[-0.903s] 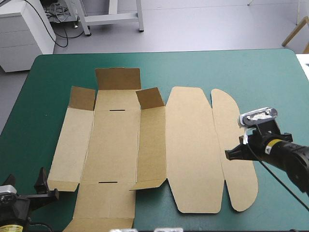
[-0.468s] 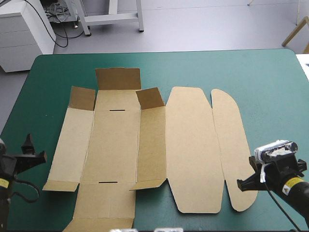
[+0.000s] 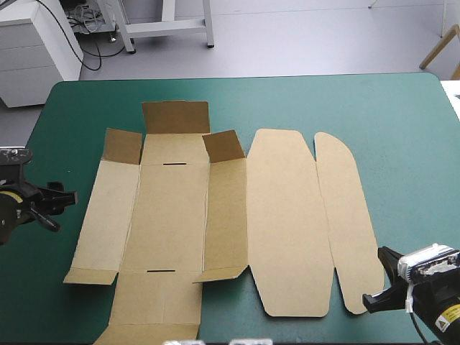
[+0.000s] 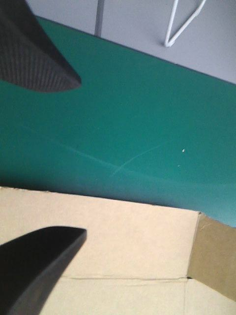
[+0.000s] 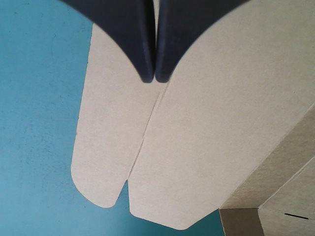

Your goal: Fold the box

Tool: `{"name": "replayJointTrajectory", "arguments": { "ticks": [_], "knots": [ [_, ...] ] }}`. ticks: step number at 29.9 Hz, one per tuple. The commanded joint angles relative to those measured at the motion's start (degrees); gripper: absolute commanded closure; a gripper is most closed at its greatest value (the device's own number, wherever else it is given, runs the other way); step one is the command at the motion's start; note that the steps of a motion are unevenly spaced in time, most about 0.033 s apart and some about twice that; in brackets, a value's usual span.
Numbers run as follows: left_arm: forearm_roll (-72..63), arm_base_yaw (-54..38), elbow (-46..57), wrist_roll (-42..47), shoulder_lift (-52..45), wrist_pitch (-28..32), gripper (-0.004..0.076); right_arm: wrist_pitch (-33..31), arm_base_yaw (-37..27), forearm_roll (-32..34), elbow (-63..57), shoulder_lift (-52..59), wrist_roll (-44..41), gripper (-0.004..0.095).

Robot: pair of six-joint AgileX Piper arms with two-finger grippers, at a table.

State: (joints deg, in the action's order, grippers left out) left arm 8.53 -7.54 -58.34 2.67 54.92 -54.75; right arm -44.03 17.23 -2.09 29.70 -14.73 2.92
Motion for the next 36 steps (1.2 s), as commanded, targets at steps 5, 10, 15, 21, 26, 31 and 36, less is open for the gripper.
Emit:
{"name": "replayJointTrajectory", "arguments": {
  "ticks": [5,10,15,21,26,31,36],
  "knots": [
    [-3.02,0.02,-2.62,-0.41,6.29,-0.12,0.0181,6.17,-0.37,-2.02,0.06,2.12,1.53,0.0927],
    [-10.65,-5.43,-2.62,-4.95,10.45,-1.45,0.0181,6.17,-0.37,-2.02,0.06,3.57,1.95,0.0927],
    [-29.59,-18.35,-2.38,-20.52,16.43,-7.72,0.0181,6.17,-0.37,-2.02,0.06,3.57,1.96,0.0927],
    [-35.44,-26.41,-2.38,-27.20,24.02,-18.32,0.0181,6.17,-0.37,-2.02,0.06,3.57,1.96,0.0927],
    [-35.72,-26.18,-2.31,-28.61,26.64,-18.32,0.0182,6.17,-0.37,-2.02,0.06,3.57,1.96,0.0927],
    [-36.45,-24.49,-0.83,-30.05,28.70,-18.21,0.0181,6.17,-0.37,-2.02,0.06,3.57,1.96,0.0927],
    [-36.56,-20.87,2.86,-30.70,29.96,-16.92,0.0182,6.26,-0.37,-2.02,0.06,3.57,1.96,0.0927]
  ]
}}
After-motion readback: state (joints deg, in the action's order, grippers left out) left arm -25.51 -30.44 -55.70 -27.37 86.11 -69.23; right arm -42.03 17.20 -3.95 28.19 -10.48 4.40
